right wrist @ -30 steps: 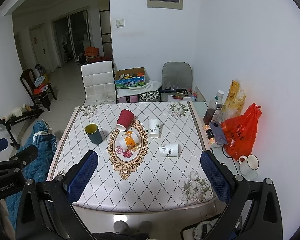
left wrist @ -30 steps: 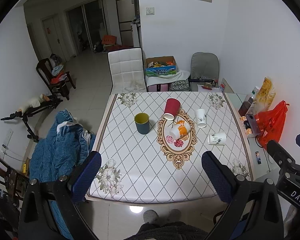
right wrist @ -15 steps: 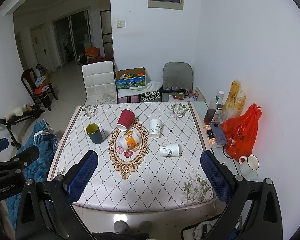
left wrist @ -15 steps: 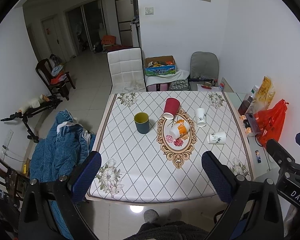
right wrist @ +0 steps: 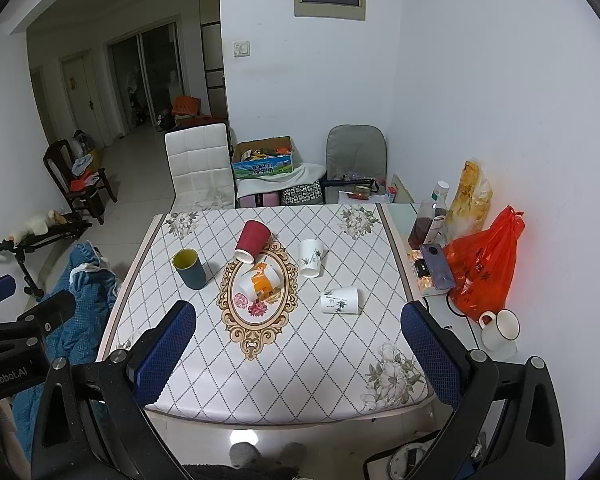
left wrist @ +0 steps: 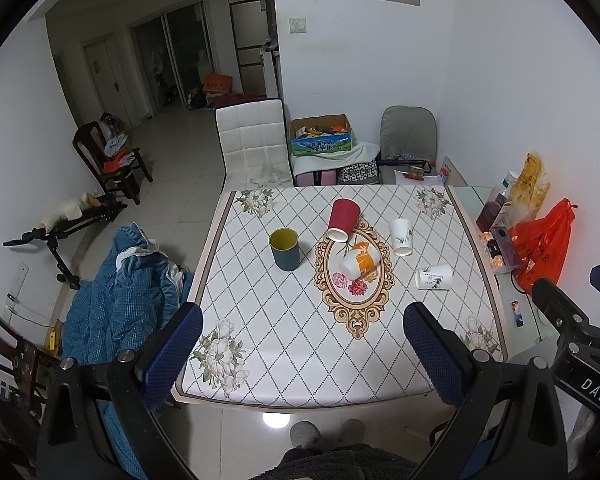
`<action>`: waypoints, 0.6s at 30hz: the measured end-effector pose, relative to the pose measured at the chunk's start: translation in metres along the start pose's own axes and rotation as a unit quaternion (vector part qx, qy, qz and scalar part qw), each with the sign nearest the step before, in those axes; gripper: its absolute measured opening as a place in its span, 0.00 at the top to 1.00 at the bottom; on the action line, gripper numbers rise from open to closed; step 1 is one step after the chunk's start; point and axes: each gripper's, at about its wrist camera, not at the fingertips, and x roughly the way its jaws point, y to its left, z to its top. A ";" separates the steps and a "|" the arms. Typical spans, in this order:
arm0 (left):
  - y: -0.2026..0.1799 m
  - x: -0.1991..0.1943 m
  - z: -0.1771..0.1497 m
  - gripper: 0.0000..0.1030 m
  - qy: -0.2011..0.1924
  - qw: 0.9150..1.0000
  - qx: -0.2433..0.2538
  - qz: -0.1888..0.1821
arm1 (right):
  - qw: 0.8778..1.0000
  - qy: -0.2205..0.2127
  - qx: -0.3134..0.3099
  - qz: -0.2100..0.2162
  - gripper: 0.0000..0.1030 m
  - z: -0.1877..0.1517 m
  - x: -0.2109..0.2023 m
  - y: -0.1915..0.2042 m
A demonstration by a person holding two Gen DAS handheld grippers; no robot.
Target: Flip cup upside down
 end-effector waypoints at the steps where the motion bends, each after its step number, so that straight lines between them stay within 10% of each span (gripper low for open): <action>1: 0.001 -0.001 0.000 0.00 0.000 1.000 0.000 0.000 | 1.000 0.000 0.000 0.000 0.00 0.001 -0.001 0.001; 18: -0.001 -0.001 0.001 0.00 -0.001 1.000 0.001 0.002 | 1.000 0.000 0.003 0.006 0.00 0.004 -0.004 -0.002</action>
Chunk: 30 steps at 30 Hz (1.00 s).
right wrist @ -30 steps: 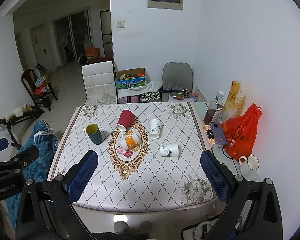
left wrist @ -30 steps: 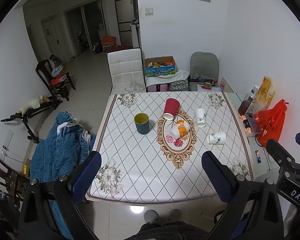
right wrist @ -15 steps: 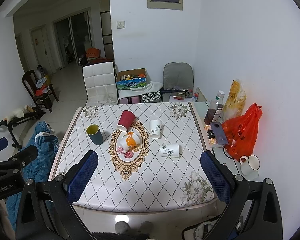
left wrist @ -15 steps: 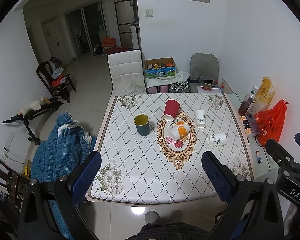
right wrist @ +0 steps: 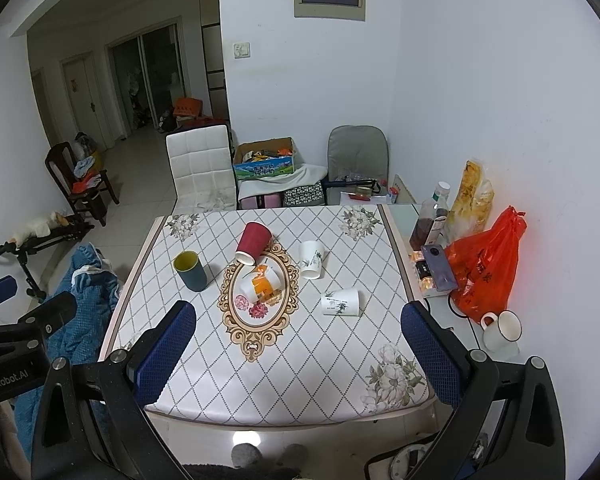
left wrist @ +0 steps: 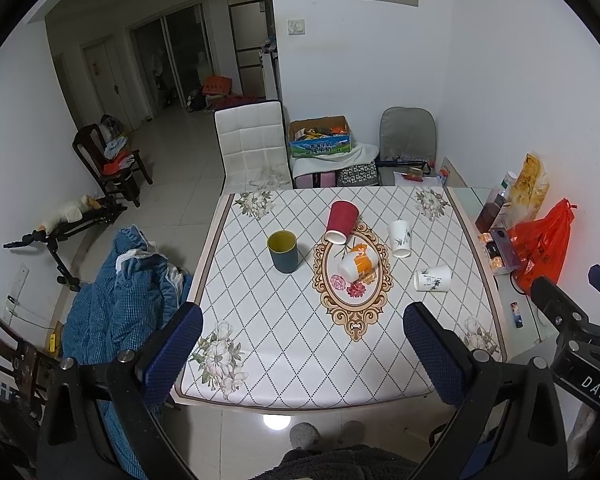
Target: Flip cup upside down
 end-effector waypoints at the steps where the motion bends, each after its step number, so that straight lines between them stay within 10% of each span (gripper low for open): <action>1: 0.000 0.000 0.000 0.00 0.000 1.000 0.000 0.000 | 1.000 0.000 0.001 0.002 0.00 0.001 0.000 -0.001; 18: -0.006 0.009 0.003 0.00 0.008 1.000 0.000 0.004 | 1.000 0.008 0.001 0.004 0.00 -0.001 0.005 -0.002; 30: -0.025 0.084 -0.004 0.00 0.065 0.997 -0.020 0.031 | 0.996 0.092 -0.001 0.008 0.00 -0.017 0.096 -0.023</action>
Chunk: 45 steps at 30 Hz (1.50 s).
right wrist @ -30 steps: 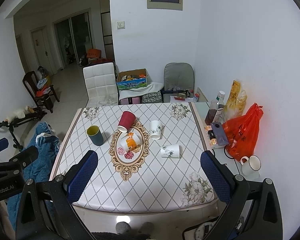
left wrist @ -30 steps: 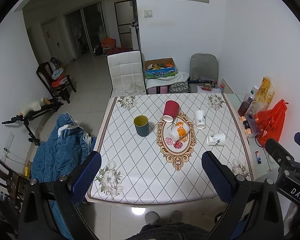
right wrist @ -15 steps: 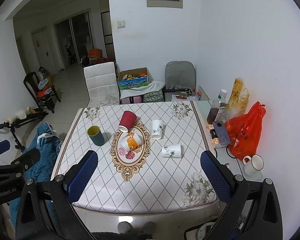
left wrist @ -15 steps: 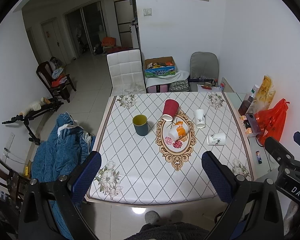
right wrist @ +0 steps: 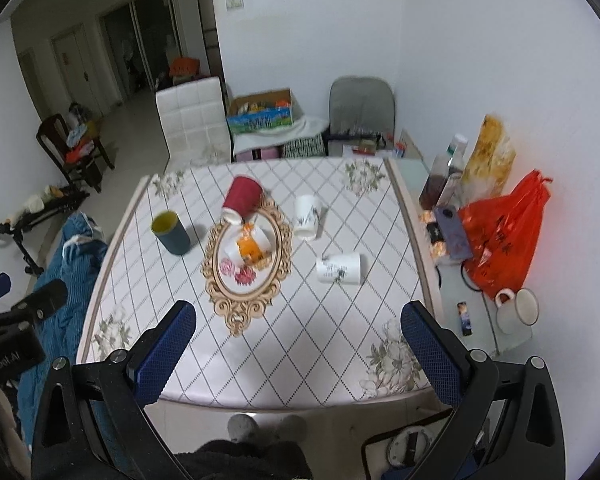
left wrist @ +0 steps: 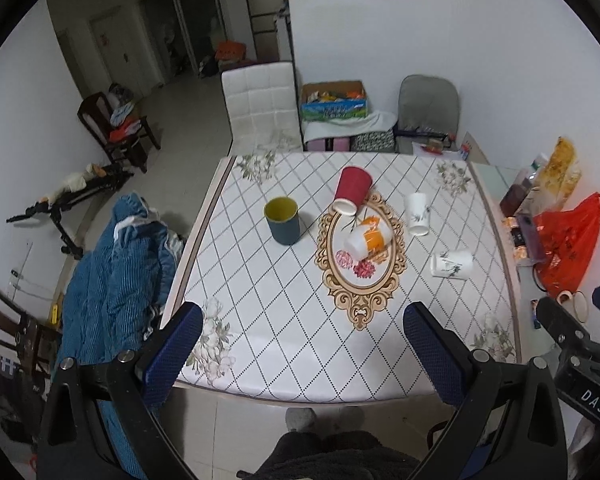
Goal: Flip cup upside down
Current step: 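Move the left tool forward toward the upright red ribbed cup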
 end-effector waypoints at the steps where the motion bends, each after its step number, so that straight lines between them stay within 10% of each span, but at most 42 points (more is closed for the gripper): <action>1: -0.002 0.004 0.000 0.00 0.003 1.000 0.000 0.001 | 1.000 0.008 -0.001 0.001 0.00 0.000 0.009 -0.004; 45: -0.080 0.345 0.157 0.00 0.189 0.972 0.137 0.032 | 0.959 0.280 0.014 -0.037 0.00 0.016 0.363 0.007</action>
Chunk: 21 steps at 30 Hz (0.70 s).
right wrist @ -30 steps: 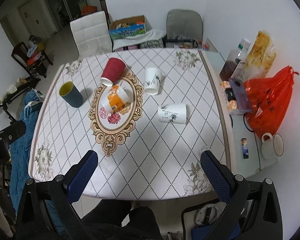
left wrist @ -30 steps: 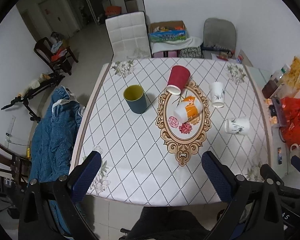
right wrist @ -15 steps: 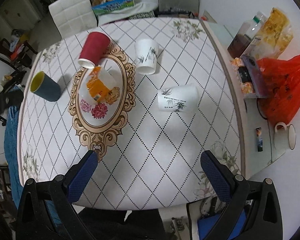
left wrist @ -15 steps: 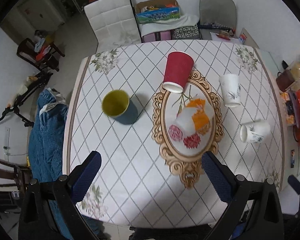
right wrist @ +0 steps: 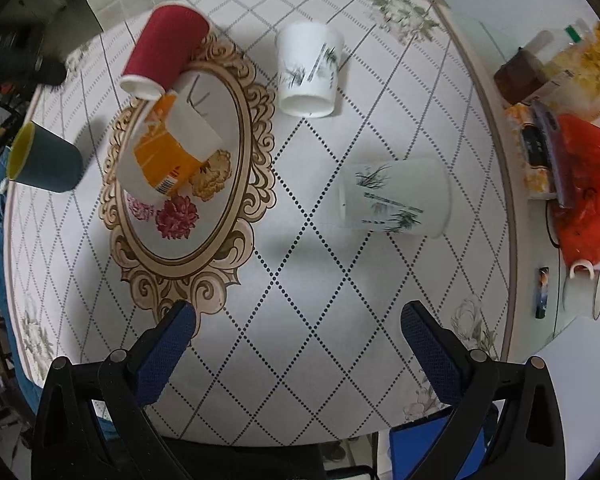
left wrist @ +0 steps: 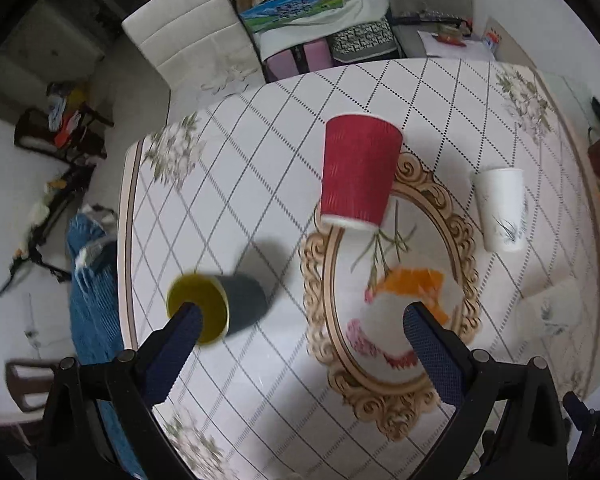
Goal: Flip cup upside down
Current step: 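Move the left tool forward toward the upright red ribbed cup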
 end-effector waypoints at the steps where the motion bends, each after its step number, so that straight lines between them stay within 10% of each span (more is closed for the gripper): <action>1: -0.001 0.003 0.005 0.00 0.002 1.000 0.004 0.003 | 1.000 0.005 -0.001 -0.001 0.00 0.002 0.005 0.001; 21: -0.052 0.102 0.112 0.00 0.081 0.986 0.133 0.054 | 0.998 0.069 0.013 -0.002 0.00 0.023 0.053 0.001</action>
